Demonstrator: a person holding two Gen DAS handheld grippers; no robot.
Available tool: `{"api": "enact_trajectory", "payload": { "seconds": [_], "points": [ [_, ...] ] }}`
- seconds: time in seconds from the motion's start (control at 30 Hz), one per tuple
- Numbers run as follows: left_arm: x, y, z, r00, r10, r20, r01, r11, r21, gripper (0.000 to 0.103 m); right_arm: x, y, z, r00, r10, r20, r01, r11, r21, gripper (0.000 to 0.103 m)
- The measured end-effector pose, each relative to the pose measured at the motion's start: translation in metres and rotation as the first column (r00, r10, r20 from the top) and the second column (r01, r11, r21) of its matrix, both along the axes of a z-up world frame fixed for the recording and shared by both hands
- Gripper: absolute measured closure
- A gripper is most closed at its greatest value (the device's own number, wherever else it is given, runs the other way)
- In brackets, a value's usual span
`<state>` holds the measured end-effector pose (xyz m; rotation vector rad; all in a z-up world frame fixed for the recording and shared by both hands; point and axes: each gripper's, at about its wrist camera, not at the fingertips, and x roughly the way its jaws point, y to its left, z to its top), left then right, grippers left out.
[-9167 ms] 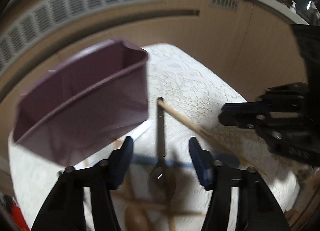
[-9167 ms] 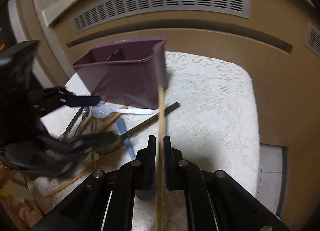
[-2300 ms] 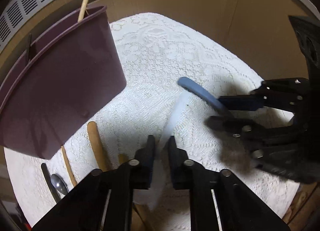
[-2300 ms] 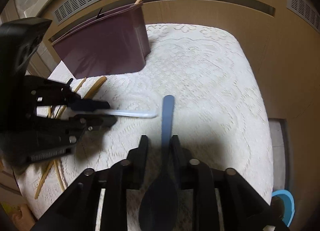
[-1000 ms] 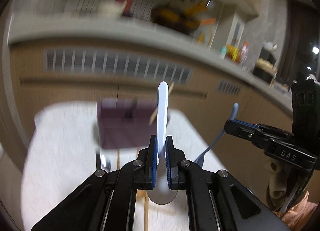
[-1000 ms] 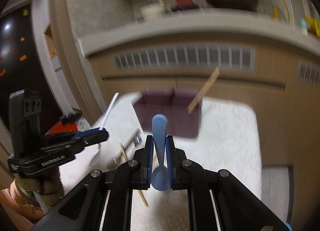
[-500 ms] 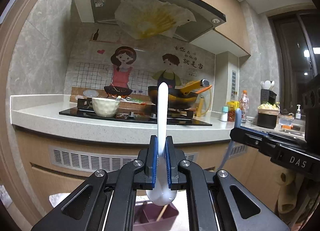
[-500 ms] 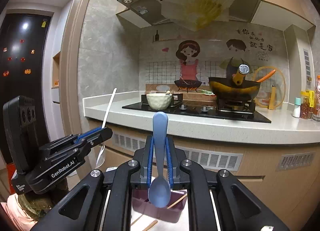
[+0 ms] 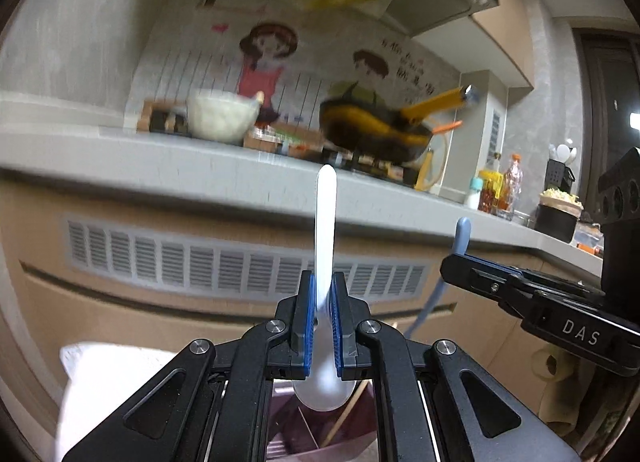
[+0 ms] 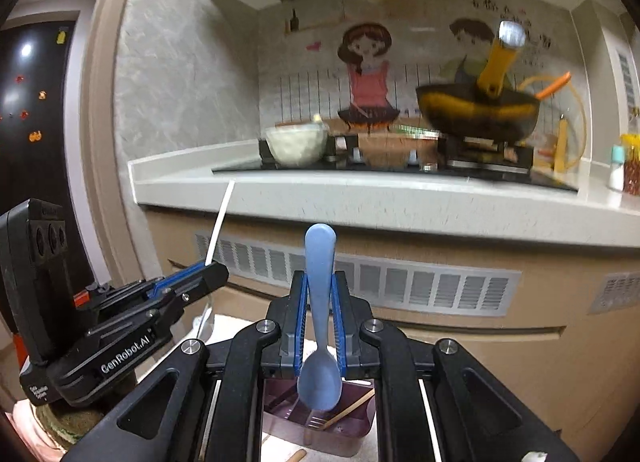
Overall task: Organize utensils
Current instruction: 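Lower both spoons into the purple caddy and open both tools, then grasp the white ball-ended spoon with the left tool while the right tool grasps a wooden spoon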
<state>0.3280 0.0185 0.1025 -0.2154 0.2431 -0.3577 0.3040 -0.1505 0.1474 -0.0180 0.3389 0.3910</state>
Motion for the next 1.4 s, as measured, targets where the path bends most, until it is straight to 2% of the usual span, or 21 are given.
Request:
{"api": "enact_trajectory", "payload": {
  "seconds": [0.07,0.13,0.27,0.4,0.43,0.47,0.5,0.53,0.6,0.67,0.73,0.8,0.87,0.93,1.03,1.1,1.17,1.2,1.23,1.33,1.4],
  "points": [
    [0.012,0.000,-0.020,1.000,0.005,-0.012,-0.005,1.000,-0.023,0.095,0.014,0.002,-0.017,1.000,-0.009,-0.023,0.009,1.000,-0.013,0.091],
    [0.027,-0.003,-0.044,0.998,0.035,-0.046,-0.035,0.999,0.002,0.095,0.027,0.003,-0.032,0.999,-0.020,-0.046,0.019,1.000,-0.020,0.091],
    [0.048,-0.006,-0.091,0.985,0.026,-0.170,-0.025,1.000,0.010,0.095,0.053,0.000,-0.073,0.987,-0.018,-0.162,0.015,1.000,-0.017,0.091],
    [0.052,-0.007,-0.123,0.965,0.033,-0.261,-0.029,0.999,0.017,0.093,0.066,-0.003,-0.113,0.961,0.000,-0.278,0.001,1.000,0.004,0.091],
    [0.051,-0.007,-0.125,0.961,0.030,-0.275,-0.026,1.000,0.015,0.089,0.066,-0.002,-0.118,0.956,0.004,-0.293,-0.003,1.000,0.002,0.091],
    [0.049,-0.006,-0.127,0.957,0.024,-0.288,-0.022,1.000,0.011,0.080,0.067,-0.002,-0.124,0.950,0.011,-0.313,-0.012,1.000,-0.002,0.091],
    [0.045,-0.004,-0.127,0.957,0.025,-0.289,-0.024,1.000,0.006,0.076,0.067,-0.001,-0.130,0.942,0.014,-0.336,-0.018,1.000,-0.009,0.087],
    [0.040,-0.001,-0.124,0.959,0.030,-0.282,-0.031,1.000,0.000,0.069,0.066,0.000,-0.133,0.939,0.011,-0.343,-0.017,1.000,-0.015,0.078],
    [0.026,0.007,-0.115,0.963,0.049,-0.266,-0.054,0.998,-0.012,0.062,0.060,0.000,-0.136,0.943,-0.010,-0.334,-0.004,0.999,-0.041,0.071],
    [0.019,0.015,-0.105,0.961,0.084,-0.263,-0.088,0.996,-0.006,0.055,0.049,-0.001,-0.134,0.951,-0.036,-0.307,0.016,0.998,-0.067,0.071],
    [0.005,0.025,-0.098,0.950,0.142,-0.278,-0.138,0.990,0.033,0.051,0.038,-0.004,-0.132,0.954,-0.052,-0.297,0.033,0.997,-0.068,0.067],
    [-0.013,0.038,-0.098,0.927,0.195,-0.320,-0.182,0.981,0.070,0.044,0.025,-0.008,-0.129,0.955,-0.070,-0.287,0.052,0.996,-0.072,0.061],
    [-0.029,0.048,-0.100,0.914,0.207,-0.349,-0.194,0.978,0.073,0.032,0.011,-0.008,-0.129,0.958,-0.091,-0.272,0.070,0.994,-0.088,0.051],
    [-0.048,0.058,-0.108,0.904,0.213,-0.370,-0.202,0.977,0.070,0.028,-0.008,-0.003,-0.136,0.960,-0.102,-0.262,0.074,0.990,-0.117,0.043],
    [-0.071,0.070,-0.123,0.882,0.237,-0.407,-0.219,0.971,0.091,0.027,-0.031,0.007,-0.152,0.952,-0.083,-0.293,0.041,0.989,-0.145,0.043],
    [-0.085,0.076,-0.138,0.859,0.246,-0.450,-0.220,0.969,0.111,0.027,-0.040,0.018,-0.167,0.936,-0.069,-0.345,0.016,0.988,-0.154,0.043],
    [-0.097,0.079,-0.149,0.842,0.260,-0.473,-0.219,0.966,0.141,0.027,-0.047,0.028,-0.182,0.916,-0.050,-0.398,-0.011,0.989,-0.149,0.052],
    [-0.106,0.079,-0.154,0.836,0.272,-0.476,-0.218,0.962,0.166,0.027,-0.050,0.034,-0.194,0.895,-0.032,-0.444,-0.035,0.989,-0.142,0.059],
    [-0.111,0.078,-0.157,0.834,0.280,-0.475,-0.215,0.958,0.188,0.027,-0.049,0.042,-0.201,0.879,-0.024,-0.476,-0.047,0.989,-0.138,0.062],
    [-0.126,0.075,-0.164,0.837,0.280,-0.470,-0.193,0.955,0.224,0.027,-0.050,0.056,-0.215,0.851,-0.018,-0.524,-0.065,0.988,-0.140,0.062],
    [-0.132,0.074,-0.167,0.834,0.256,-0.489,-0.166,0.961,0.221,0.027,-0.049,0.067,-0.216,0.850,-0.013,-0.527,-0.081,0.985,-0.153,0.062]
  ]
}}
